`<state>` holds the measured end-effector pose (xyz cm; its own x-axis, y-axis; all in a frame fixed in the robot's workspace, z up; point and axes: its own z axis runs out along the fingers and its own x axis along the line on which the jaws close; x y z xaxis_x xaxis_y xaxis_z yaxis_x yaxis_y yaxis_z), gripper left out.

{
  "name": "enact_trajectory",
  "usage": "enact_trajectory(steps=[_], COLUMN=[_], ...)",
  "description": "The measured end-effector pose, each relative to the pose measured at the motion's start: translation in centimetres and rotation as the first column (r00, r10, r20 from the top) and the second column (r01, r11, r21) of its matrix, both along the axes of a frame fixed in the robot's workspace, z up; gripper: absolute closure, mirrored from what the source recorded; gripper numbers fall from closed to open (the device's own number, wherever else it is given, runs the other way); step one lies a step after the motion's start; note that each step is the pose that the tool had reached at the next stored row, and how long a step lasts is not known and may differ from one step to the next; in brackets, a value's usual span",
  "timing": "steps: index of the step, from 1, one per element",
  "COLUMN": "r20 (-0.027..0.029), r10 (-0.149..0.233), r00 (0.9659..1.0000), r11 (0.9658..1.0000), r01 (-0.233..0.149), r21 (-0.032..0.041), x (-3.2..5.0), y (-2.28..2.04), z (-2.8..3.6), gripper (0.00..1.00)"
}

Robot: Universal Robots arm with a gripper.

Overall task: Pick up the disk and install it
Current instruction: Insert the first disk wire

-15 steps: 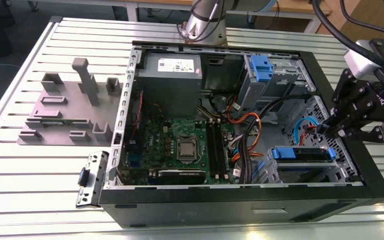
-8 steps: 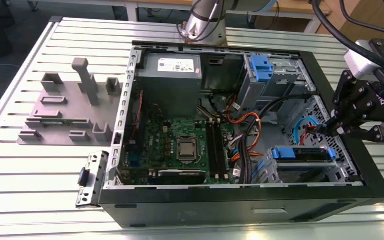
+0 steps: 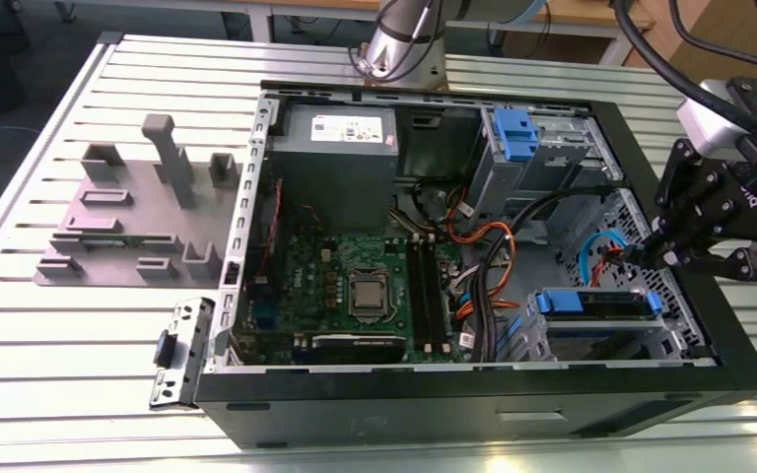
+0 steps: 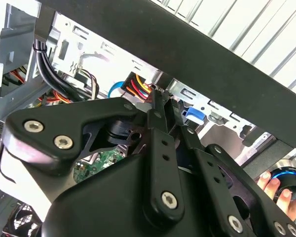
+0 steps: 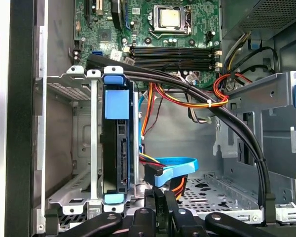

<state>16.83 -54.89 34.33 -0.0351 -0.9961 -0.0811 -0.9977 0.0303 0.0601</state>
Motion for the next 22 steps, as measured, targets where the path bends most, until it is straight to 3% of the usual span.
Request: enact_trajectory(steps=[22], r20=[0.0], r10=[0.0], r00=[1.0], r11=[1.0], r01=[0.0], r21=[-0.0003], x=[-0.81], y=[0.0], z=[0.02], gripper=[0.81])
